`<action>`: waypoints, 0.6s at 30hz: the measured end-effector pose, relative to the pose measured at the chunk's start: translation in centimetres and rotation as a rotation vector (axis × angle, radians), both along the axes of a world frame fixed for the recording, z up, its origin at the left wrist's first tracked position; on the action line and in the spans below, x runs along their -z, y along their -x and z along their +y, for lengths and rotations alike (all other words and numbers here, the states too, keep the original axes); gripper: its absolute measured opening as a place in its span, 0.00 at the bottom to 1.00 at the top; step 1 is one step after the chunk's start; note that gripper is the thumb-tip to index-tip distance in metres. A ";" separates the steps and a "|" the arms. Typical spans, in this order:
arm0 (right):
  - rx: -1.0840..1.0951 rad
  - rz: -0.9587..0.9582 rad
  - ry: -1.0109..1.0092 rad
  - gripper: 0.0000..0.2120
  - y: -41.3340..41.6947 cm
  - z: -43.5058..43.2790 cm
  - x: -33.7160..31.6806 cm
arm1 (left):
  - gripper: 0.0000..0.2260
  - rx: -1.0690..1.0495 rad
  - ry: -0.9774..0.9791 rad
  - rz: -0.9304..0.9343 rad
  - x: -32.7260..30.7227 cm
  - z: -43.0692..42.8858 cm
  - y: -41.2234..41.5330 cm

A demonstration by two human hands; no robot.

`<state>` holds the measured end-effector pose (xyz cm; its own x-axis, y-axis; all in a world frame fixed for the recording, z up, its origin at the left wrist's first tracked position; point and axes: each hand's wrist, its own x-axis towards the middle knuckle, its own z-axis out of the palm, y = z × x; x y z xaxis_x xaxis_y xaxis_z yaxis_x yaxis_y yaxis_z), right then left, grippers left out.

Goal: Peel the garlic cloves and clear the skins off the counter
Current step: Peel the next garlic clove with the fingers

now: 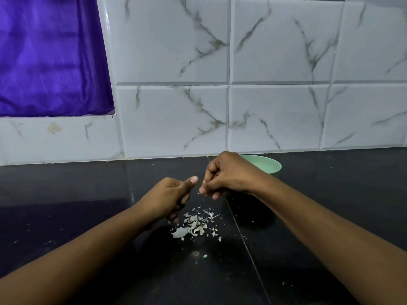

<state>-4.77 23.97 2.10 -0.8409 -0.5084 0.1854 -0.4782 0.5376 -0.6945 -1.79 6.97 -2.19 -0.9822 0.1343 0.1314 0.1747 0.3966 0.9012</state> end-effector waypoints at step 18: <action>-0.029 0.495 -0.049 0.06 -1.0 -2.3 1.5 | 0.33 -0.047 -0.009 0.021 -0.7 0.4 -0.6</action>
<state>-3.76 21.64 0.60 -0.6431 -0.5489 0.5340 -0.7597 0.5454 -0.3542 -1.23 7.33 -1.46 -0.9844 0.0868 0.1531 0.1751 0.3965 0.9012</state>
